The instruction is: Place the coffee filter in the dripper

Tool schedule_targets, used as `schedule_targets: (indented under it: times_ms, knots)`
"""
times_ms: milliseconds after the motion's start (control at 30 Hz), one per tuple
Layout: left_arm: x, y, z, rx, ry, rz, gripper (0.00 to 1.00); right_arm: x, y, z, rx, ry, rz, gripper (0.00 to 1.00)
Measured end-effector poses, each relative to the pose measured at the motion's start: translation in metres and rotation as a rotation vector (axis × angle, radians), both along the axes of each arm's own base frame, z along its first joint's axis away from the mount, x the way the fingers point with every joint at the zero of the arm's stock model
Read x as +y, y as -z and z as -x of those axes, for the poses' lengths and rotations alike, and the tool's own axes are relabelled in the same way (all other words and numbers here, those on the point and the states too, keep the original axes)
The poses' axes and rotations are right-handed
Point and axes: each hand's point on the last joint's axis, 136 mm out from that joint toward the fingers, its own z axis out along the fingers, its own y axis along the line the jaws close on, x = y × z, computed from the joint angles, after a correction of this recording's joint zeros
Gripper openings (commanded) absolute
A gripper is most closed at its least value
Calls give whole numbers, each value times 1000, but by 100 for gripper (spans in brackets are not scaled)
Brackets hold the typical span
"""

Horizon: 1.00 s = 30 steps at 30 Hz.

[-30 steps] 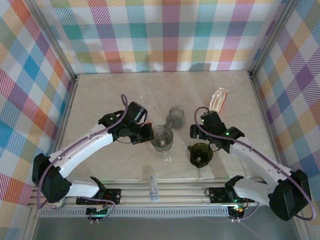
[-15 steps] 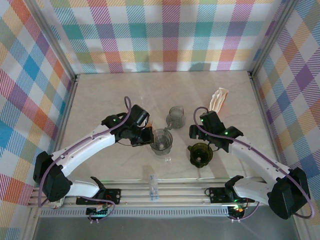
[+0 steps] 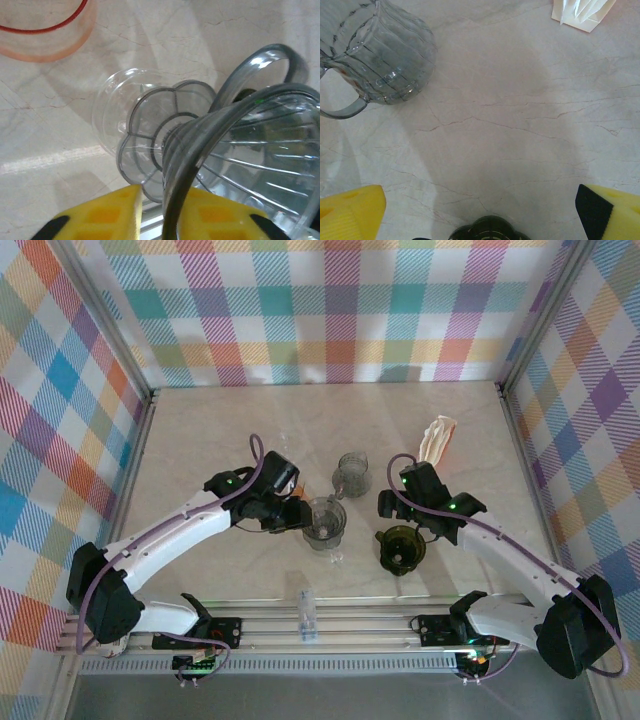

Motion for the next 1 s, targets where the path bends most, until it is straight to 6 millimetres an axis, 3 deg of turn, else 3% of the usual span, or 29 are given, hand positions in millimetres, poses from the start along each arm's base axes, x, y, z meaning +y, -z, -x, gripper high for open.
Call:
schedule_targets:
  times_ms: [267,500,800,1000]
  knots:
    - [9,-22,-2,-81,-15,9,83,2,0,1,9,3,-19,98]
    - [34,-56,-20,-273,-121,-7,100,-1,-5,-4,-10,21,-9,97]
    - [71,-60,-30,-450,-264,-34,100,-4,-53,-42,-119,91,10,99]
    - [86,-58,-37,-464,-311,-77,100,-21,-63,-56,-130,159,-17,99]
